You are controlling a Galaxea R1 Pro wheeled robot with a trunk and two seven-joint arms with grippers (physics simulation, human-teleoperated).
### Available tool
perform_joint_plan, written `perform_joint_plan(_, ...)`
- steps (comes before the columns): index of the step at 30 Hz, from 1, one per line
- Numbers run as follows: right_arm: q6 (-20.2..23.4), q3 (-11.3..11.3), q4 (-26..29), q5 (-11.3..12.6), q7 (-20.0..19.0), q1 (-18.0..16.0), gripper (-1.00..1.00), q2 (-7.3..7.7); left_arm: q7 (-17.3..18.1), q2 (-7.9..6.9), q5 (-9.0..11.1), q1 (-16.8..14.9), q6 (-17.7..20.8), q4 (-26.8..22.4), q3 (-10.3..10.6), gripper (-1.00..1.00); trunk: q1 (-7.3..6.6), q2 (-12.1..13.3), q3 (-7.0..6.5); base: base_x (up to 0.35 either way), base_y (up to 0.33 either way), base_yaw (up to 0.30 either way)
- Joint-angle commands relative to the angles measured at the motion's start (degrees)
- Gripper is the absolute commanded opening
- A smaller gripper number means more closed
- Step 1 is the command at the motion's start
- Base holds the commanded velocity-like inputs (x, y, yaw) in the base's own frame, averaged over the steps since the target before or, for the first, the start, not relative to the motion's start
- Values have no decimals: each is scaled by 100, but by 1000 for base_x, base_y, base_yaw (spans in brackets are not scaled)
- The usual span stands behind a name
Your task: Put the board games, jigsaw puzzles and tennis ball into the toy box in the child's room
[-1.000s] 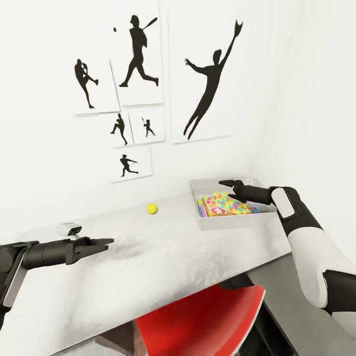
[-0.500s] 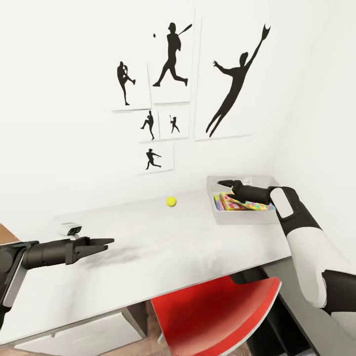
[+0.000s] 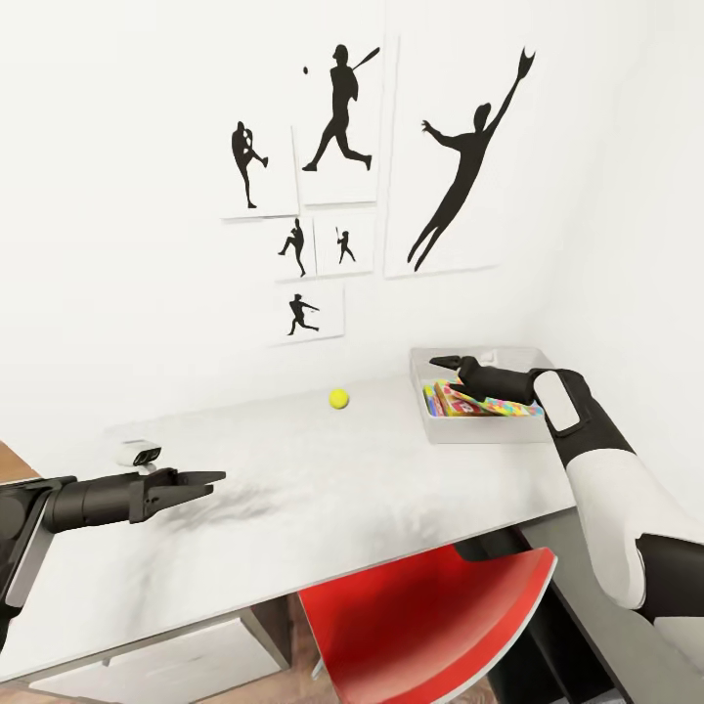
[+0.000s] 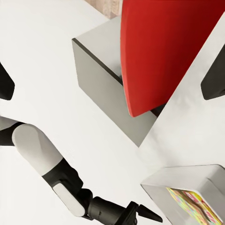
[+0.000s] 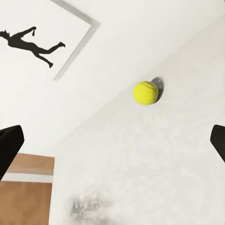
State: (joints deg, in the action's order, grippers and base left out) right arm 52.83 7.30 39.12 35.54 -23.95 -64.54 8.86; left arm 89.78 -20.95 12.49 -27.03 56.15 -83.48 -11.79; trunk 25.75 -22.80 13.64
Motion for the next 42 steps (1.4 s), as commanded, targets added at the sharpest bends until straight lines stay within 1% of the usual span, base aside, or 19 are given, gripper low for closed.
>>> perform_joint_plan(1,10,12,-1,-43,-8,-6,100,-6,22,-2,-9,-4,62,-1,1,100,3,-12,11,-30,0,0)
perform_joint_plan(5,0,9,-1,-46,15,-6,100,-7,22,0,-16,-4,62,-1,6,100,3,-12,11,-79,37,0)
perform_joint_plan(12,-7,8,-1,-49,22,-6,100,-7,22,-2,-19,-4,62,-1,6,100,3,-12,10,-129,153,19)
perform_joint_plan(22,-10,0,-1,-56,27,-6,100,-15,22,-5,-12,-4,62,-1,1,100,3,-12,-15,-68,142,239)
perform_joint_plan(34,-10,11,-1,-56,23,-6,100,-11,22,-4,-23,-4,62,-1,7,100,3,-12,-77,63,-26,250)
perform_joint_plan(42,-10,17,-1,-56,24,-6,100,-7,22,-5,-17,-2,62,-1,-3,100,3,-12,-143,18,-13,149)
